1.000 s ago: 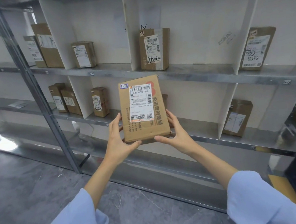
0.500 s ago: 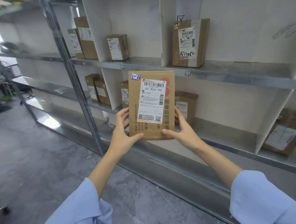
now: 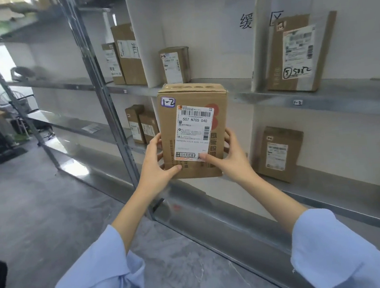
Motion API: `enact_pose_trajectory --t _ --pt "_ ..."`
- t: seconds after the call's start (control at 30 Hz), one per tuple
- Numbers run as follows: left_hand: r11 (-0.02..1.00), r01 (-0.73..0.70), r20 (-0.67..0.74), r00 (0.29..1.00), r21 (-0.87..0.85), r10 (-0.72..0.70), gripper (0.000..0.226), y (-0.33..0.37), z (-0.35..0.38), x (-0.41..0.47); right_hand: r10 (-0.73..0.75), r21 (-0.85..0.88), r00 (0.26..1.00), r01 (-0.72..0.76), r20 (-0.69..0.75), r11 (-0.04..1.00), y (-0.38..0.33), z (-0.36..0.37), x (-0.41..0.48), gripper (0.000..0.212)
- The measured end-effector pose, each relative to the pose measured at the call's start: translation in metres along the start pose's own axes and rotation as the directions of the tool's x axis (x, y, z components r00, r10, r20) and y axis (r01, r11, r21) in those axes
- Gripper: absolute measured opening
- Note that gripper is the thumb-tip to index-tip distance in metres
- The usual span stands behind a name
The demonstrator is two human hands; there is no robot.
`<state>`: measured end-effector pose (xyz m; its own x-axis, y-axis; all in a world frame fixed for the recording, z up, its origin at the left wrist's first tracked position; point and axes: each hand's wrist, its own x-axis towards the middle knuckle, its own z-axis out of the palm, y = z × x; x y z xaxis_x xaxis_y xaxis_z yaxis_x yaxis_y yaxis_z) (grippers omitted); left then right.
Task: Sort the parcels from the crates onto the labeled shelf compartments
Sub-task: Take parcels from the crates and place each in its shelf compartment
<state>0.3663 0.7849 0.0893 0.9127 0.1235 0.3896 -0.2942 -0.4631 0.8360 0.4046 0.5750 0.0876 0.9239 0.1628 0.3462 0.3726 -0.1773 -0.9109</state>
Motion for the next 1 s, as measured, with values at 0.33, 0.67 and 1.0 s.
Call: enact_pose_trajectory --t 0.33,0.67,1.0 --pt "0.990 -0.142 0.136 0.981 0.000 0.140 0.089 -0.038 -0.070 0.135 -0.074 0.021 0.970 0.081 -0.232 0.997 -0.010 0.070 0.105 0.093" --pt "0.855 -0.357 0.195 0.933 0.377 0.303 0.067 -0.055 -0.064 0.238 -0.194 -0.199 0.883 0.117 -0.428 0.973 -0.021 0.030 0.205 0.092" --pt "0.554 -0.422 0.249 0.898 0.718 0.362 0.073 -0.082 -0.017 0.321 -0.149 -0.321 0.808 -0.053 -0.570 0.946 -0.001 -0.034 0.316 0.081"
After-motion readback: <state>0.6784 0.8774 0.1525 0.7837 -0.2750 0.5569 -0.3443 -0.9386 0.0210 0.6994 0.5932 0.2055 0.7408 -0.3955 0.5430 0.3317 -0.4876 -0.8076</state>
